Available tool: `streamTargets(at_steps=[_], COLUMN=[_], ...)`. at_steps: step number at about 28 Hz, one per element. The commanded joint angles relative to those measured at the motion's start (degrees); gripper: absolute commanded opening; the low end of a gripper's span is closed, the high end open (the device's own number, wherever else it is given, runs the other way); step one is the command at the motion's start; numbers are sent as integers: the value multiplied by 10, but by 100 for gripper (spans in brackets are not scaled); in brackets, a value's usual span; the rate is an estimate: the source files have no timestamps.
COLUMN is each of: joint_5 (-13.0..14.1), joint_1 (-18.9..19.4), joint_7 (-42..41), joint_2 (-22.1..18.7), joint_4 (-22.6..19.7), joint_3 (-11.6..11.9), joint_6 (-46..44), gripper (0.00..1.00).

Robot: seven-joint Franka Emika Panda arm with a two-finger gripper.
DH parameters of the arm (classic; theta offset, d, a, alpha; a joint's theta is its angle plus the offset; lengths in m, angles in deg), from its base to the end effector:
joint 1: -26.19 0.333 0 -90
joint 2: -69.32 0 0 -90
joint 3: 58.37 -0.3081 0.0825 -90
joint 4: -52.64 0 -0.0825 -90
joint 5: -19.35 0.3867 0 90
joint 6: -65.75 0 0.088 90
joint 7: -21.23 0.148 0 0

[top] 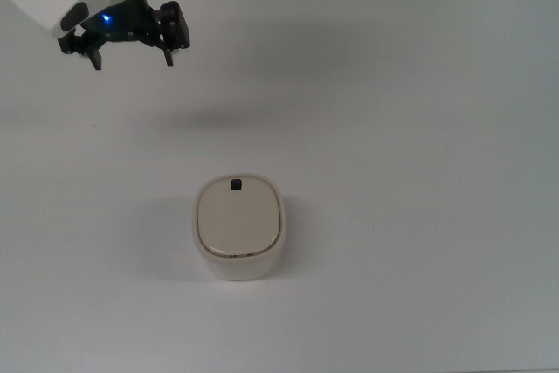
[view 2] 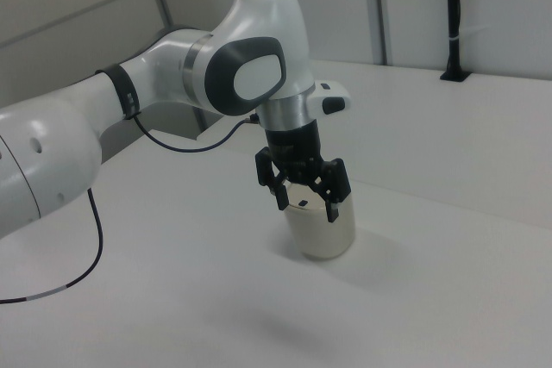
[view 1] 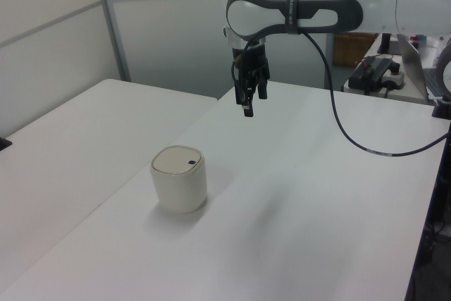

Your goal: Open the trash can

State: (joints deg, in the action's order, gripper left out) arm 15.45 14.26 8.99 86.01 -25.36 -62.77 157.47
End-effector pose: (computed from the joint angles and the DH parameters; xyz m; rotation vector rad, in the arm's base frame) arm 0.6321 -0.0994 0.5033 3.1012 0.1293 -0.0903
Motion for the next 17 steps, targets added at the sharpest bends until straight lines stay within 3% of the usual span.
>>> streamTargets(at_steps=[1,5,6,7,8,11,17], joint_5=[-11,-11,-10,-3,-1,3,41], joint_1=[0,1,0,1,1,0,4], joint_7=[-13,-14,-14,-13,-13,-13,-12], joint_2=[-9,-8,-8,-4,-3,-1,8], joint_4=[-9,-9,-9,-9,-9,-9,-9], joint_3=[4,2,2,2,2,1,-3], joint_6=[-8,-7,-6,-4,-3,1,59], gripper=[100,100,93,54,36,1,0])
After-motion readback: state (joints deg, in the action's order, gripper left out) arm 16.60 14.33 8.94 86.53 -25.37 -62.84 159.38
